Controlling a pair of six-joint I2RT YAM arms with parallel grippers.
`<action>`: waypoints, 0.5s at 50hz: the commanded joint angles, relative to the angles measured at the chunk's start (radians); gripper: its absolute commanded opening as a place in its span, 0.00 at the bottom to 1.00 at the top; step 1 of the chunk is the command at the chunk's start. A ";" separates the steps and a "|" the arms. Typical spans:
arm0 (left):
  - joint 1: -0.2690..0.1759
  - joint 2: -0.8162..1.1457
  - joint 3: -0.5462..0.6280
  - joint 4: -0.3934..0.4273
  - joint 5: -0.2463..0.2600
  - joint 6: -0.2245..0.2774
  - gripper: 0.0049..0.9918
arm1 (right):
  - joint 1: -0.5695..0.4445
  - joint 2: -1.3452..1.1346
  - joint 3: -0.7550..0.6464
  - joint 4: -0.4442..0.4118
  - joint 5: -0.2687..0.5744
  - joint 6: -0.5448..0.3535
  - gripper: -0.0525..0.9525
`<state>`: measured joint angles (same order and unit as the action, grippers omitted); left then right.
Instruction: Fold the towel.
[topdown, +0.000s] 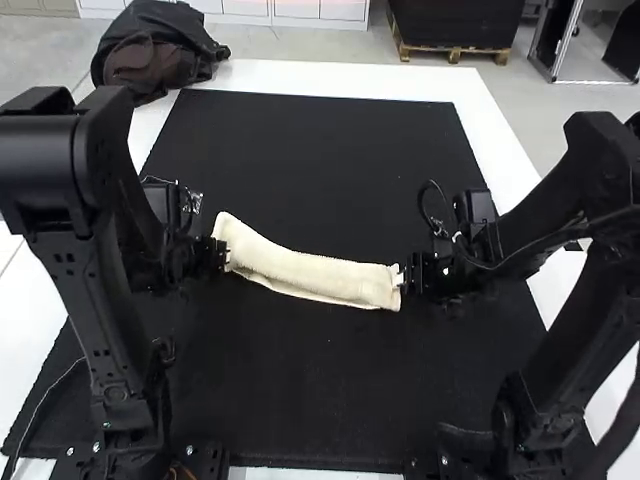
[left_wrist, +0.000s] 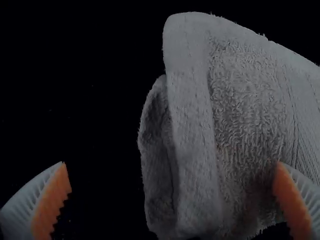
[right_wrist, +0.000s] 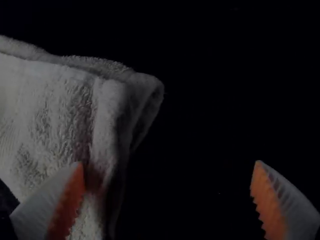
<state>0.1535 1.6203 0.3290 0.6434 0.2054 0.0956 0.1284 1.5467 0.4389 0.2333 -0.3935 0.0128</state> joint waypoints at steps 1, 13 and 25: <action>0.009 0.003 -0.001 0.022 -0.018 -0.013 0.98 | -0.035 0.004 -0.002 0.001 -0.011 -0.010 0.93; 0.009 -0.005 -0.001 0.025 -0.009 -0.051 0.98 | -0.050 -0.005 0.009 -0.019 -0.062 -0.010 0.95; 0.009 -0.062 0.010 0.047 -0.004 -0.097 0.98 | -0.032 -0.033 0.057 -0.074 -0.104 0.003 0.95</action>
<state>0.1532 1.6070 0.3286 0.6792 0.2020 0.0284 0.0933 1.5463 0.4648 0.1734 -0.4511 0.0071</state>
